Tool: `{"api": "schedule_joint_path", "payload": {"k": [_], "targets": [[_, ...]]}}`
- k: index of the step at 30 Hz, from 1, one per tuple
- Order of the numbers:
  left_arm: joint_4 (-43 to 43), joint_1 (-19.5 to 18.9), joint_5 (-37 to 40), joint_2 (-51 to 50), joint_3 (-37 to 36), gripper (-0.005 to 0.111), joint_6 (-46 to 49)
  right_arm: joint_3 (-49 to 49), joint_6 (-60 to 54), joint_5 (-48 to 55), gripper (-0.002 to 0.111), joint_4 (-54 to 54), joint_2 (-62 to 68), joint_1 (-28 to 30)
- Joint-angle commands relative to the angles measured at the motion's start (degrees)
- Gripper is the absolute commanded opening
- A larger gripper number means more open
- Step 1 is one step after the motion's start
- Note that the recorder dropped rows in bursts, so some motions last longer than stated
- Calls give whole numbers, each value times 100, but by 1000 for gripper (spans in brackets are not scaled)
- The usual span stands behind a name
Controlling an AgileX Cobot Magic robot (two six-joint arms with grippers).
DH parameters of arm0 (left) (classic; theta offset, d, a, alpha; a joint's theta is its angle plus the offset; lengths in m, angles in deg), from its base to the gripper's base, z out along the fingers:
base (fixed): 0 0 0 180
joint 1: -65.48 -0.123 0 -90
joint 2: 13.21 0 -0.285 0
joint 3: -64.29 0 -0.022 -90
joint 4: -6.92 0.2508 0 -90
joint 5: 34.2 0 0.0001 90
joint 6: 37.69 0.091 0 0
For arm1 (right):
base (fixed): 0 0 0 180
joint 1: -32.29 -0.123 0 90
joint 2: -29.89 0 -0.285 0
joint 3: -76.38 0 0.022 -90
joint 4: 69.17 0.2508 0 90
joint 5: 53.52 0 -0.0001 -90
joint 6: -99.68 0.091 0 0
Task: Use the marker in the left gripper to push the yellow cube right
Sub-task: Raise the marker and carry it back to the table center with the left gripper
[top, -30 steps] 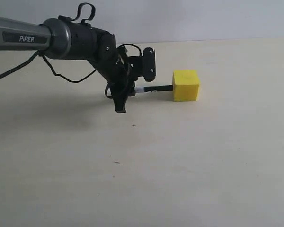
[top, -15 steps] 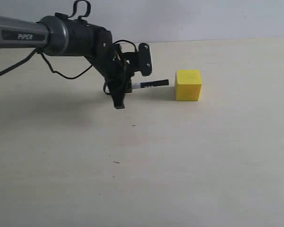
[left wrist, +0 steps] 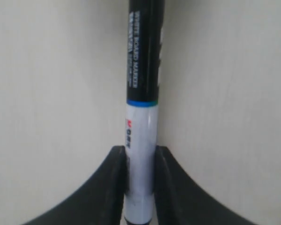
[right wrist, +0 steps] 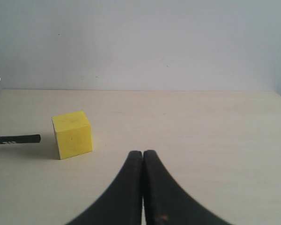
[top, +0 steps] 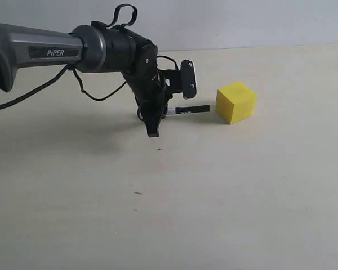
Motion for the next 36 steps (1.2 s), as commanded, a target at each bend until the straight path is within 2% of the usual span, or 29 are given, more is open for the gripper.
{"api": "schedule_joint_path", "payload": {"k": [1, 4, 8, 16, 22, 24, 28, 33, 36], "targets": [[214, 17, -141, 18, 88, 0, -304, 24, 10, -42, 0, -12, -34, 17], [214, 102, -459, -82, 330, 0, -485, 24, 10, -42, 0, -12, -34, 17], [214, 177, -307, -283, 731, 0, -741, 24, 10, -42, 0, -12, -34, 17], [306, 108, 267, -295, 753, 0, -741, 24, 10, -42, 0, -12, -34, 17], [328, 98, 308, -295, 753, 0, -763, 24, 10, -42, 0, -12, -34, 17], [332, 98, 382, -295, 753, 0, -1123, 24, 10, -31, 0, -13, -34, 17], [402, 98, 1352, -43, 767, 0, -1699, 24, 10, -31, 0, -13, -34, 17], [401, 96, 3243, 288, 767, 0, -2917, 24, 10, -31, 0, -13, -34, 17], [345, 96, 3243, 713, 180, 0, -3849, 24, 10, -31, 0, -13, -34, 17]]}}
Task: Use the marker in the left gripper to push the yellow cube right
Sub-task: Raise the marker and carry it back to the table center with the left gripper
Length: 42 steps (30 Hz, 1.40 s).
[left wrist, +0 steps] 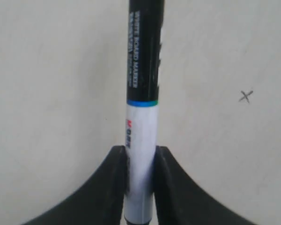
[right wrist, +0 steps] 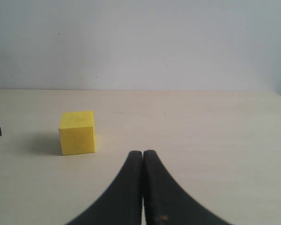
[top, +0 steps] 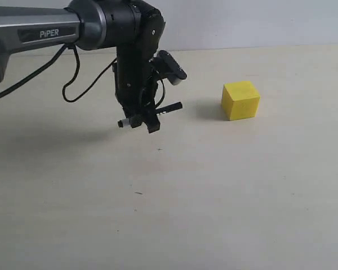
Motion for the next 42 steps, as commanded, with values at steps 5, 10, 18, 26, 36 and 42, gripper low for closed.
{"api": "schedule_joint_path", "payload": {"k": [5, 10, 18, 26, 36, 42], "targets": [[-31, -22, -193, 1116, -1699, 0, -1855, 24, 10, -31, 0, -13, -34, 17], [-435, -22, -1722, 1472, -2647, 0, -3227, 24, 10, -31, 0, -13, -34, 17], [-1693, -10, -2643, 1488, -2899, 0, -4341, 24, 10, -31, 0, -13, -34, 17], [-2257, 39, -3060, 1334, -2899, 0, -5439, 24, 10, -31, 0, -23, -34, 17], [-2636, 105, -3294, 974, -2899, 0, -5244, 24, 10, -31, 0, -8, -34, 17], [-2490, 105, -3224, 910, -2899, 0, -4937, 24, 10, -31, 0, -8, -34, 17]]}}
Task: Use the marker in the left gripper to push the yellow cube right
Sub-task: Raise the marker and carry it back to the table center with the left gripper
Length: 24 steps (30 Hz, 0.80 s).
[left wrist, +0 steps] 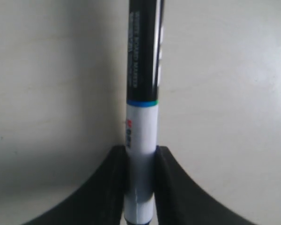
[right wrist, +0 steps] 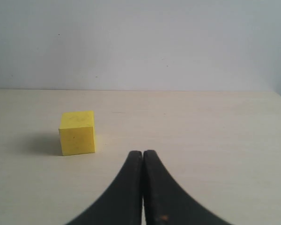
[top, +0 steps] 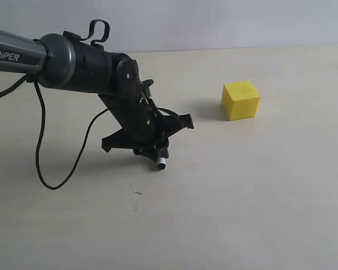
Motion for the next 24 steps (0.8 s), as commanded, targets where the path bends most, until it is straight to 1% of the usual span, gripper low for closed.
{"api": "schedule_joint_path", "payload": {"k": [1, 8, 18, 24], "targets": [[129, 12, 49, -8, -11, 0, 139, 24, 10, -31, 0, -8, -34, 17], [129, 12, 93, -8, 2, 0, 150, 24, 10, -55, 0, -10, -34, 17], [129, 12, 584, -8, 325, 0, 173, 24, 10, -42, 0, -10, -34, 17], [118, 12, 647, -8, 337, 0, 68, 24, 10, -42, 0, -10, -34, 17]]}}
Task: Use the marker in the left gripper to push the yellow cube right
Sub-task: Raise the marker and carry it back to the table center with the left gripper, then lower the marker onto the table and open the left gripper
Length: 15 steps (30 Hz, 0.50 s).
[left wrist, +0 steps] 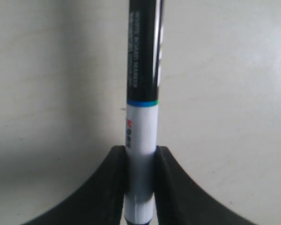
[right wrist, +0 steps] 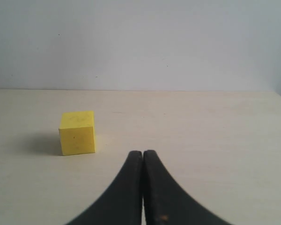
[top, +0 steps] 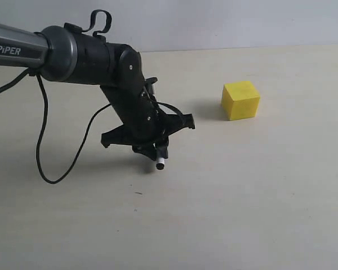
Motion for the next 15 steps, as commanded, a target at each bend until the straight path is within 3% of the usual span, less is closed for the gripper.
{"api": "schedule_joint_path", "payload": {"k": [1, 8, 15], "targets": [[22, 12, 58, 1, 36, 0, -64, 24, 10, -42, 0, -10, -34, 17], [44, 12, 46, 1, 36, 3, -95, 24, 10, -42, 0, -10, -34, 17], [32, 12, -5, -1, 36, 32, -315, 24, 10, -42, 0, -10, -34, 17]]}}
